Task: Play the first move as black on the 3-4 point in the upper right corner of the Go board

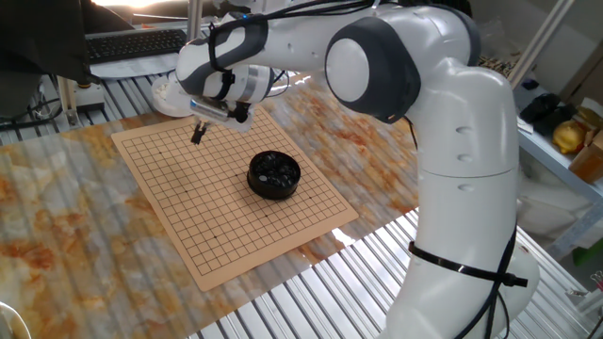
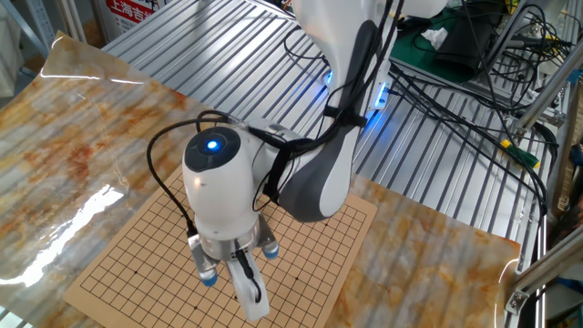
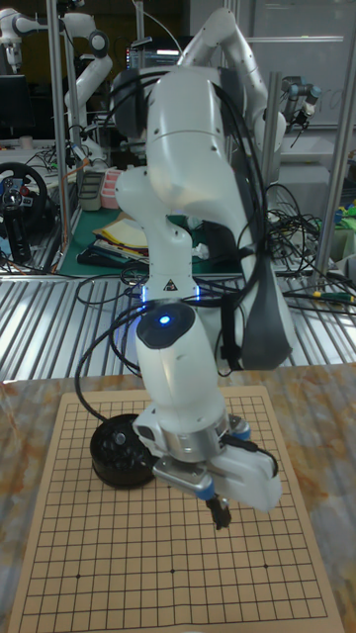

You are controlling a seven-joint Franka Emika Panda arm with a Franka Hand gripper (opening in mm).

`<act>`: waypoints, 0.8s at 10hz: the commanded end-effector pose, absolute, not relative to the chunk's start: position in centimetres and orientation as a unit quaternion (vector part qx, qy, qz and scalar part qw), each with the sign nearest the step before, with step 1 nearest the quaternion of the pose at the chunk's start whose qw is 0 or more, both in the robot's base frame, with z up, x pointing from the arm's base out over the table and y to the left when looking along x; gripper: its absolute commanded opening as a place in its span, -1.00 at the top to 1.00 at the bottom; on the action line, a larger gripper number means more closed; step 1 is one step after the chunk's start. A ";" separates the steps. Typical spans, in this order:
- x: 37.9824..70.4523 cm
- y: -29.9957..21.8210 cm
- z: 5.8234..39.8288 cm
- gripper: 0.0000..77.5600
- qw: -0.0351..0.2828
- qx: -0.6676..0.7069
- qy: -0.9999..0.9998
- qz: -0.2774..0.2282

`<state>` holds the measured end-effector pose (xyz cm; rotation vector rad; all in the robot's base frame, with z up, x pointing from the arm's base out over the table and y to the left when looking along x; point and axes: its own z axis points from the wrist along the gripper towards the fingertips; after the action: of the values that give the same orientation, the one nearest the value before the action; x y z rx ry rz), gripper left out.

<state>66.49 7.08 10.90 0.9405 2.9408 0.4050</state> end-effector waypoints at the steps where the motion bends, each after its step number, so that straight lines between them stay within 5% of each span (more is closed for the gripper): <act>1: 67.8 8.9 10.2 0.97 0.021 0.321 0.934 0.159; 8: 69.4 9.0 9.5 0.97 0.024 0.314 0.932 0.176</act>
<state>68.85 9.03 9.51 0.9824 2.8875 0.5305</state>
